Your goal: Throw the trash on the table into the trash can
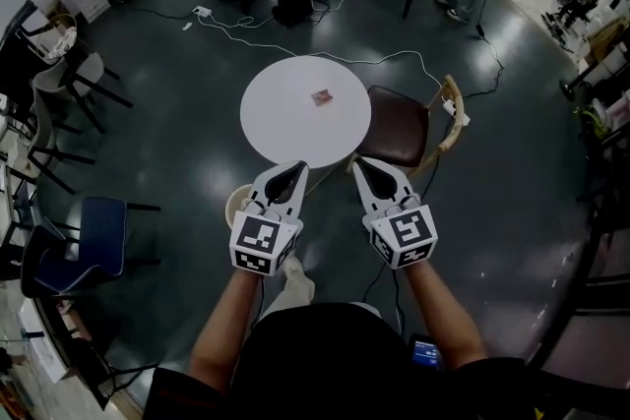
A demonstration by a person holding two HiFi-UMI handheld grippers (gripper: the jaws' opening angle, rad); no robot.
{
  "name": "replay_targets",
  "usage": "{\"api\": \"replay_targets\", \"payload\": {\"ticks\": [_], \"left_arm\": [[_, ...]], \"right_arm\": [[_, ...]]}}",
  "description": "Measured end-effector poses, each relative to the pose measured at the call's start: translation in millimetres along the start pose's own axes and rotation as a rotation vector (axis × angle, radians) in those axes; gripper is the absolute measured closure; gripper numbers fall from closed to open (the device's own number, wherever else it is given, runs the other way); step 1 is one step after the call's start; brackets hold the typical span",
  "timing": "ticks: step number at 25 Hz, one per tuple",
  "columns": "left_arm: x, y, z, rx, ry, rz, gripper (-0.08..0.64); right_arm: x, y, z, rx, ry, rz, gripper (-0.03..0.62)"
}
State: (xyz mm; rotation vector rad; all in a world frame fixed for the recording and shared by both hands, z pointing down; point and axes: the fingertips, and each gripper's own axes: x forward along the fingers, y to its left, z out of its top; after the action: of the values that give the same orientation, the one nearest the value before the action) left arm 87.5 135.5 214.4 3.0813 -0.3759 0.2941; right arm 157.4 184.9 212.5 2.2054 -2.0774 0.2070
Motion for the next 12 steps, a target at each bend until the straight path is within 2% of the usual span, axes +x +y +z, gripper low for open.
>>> {"api": "replay_targets", "payload": {"ticks": [4, 12], "left_arm": [[2, 30, 0, 0.04, 0.003, -0.024, 0.551], [9, 85, -15, 0.046, 0.005, -0.064, 0.551]], "right_arm": [[29, 4, 8, -0.006, 0.01, -0.034, 0.574], [79, 18, 6, -0.02, 0.024, -0.086, 0.574]]}}
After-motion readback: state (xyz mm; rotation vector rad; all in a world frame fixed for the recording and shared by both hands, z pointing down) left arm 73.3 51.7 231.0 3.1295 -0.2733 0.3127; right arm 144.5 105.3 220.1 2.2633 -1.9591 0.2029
